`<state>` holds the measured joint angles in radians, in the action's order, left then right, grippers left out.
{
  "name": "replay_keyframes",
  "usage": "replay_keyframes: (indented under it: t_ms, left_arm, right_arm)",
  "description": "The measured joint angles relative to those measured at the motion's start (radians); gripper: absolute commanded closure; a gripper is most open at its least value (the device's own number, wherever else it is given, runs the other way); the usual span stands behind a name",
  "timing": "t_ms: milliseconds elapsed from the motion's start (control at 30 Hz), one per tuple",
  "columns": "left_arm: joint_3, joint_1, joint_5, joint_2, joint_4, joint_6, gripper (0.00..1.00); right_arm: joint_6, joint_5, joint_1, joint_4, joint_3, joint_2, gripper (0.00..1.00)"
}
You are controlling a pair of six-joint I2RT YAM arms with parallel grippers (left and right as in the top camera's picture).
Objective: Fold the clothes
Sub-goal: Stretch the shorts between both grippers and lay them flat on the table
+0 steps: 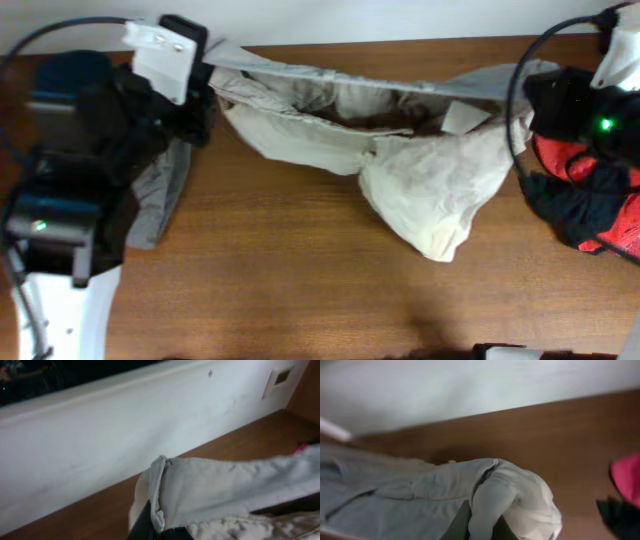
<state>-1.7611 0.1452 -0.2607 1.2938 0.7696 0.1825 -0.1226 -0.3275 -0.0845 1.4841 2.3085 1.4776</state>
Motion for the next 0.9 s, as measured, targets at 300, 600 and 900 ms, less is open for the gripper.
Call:
replay_keyframes:
  t_ms: [300,600,900]
  left_arm:
    - [-0.258,-0.013,0.005,-0.037,0.013,-0.006,1.00]
    - [-0.299,-0.013,-0.002,-0.078,0.103,-0.006,1.00]
    - [-0.299,-0.013,-0.035,-0.197,0.246,-0.007,1.00]
  right_arm:
    - [0.018,-0.039,0.001,-0.156,0.002,-0.119,0.96]
    - [-0.075,0.012,0.001,-0.161,0.017,-0.280,0.96]
    - [-0.128,0.020,0.001,-0.027,0.017,-0.322,0.96]
